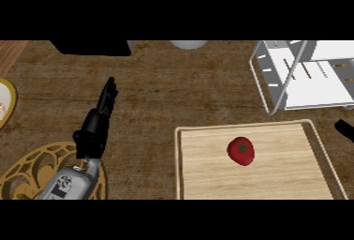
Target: Pick the tomato from the tray and place it in the tiered basket
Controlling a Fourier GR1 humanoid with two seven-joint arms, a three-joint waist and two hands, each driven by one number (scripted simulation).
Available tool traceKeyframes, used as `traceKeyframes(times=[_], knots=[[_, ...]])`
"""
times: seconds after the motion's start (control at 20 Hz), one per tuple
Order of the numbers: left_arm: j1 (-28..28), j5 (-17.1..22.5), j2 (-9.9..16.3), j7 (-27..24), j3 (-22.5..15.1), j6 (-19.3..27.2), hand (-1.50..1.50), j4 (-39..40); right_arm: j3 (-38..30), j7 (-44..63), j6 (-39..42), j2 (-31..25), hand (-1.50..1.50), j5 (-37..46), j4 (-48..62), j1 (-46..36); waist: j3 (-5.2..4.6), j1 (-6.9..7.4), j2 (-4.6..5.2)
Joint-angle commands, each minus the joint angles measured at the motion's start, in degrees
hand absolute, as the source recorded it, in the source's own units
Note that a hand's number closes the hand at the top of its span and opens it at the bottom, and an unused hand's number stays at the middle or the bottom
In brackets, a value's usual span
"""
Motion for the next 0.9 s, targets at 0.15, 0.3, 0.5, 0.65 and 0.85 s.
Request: traceKeyframes(times=[0.15, 0.3, 0.5, 0.65, 0.85], knots=[[0.1, -1.3, 0.3, 1.5, 0.1, -0.6, 0.0, -1.7, 16.0, 20.5, -1.1, -0.2, -1.5, 2.3, -1.6, -17.3, 0.03, 0.14, -0.27], [1.6, 0.4, 1.4, 0.6, 2.3, -2.1, 0.0, -1.8, 20.3, 22.7, -0.8, 0.6, -1.5, 4.8, 0.0, -18.4, 0.07, -0.69, -0.48], [0.6, 0.2, 0.3, 1.1, 2.7, -2.2, 0.0, -0.7, 23.9, 25.1, -0.7, 2.5, -1.5, 4.5, 3.2, -22.1, 0.1, -1.2, -0.43], [-3.3, -0.3, 0.0, 2.6, 4.1, -2.1, 0.0, 2.0, 22.6, 24.2, 1.0, 1.3, -1.5, 3.7, 5.9, -24.1, 0.12, -1.84, -0.3], [2.4, -2.6, -1.2, 0.0, 2.2, 0.2, 0.0, -1.2, 27.8, 26.8, 0.5, 1.1, -1.5, 8.3, 3.0, -22.6, 0.15, -2.1, -0.64]])
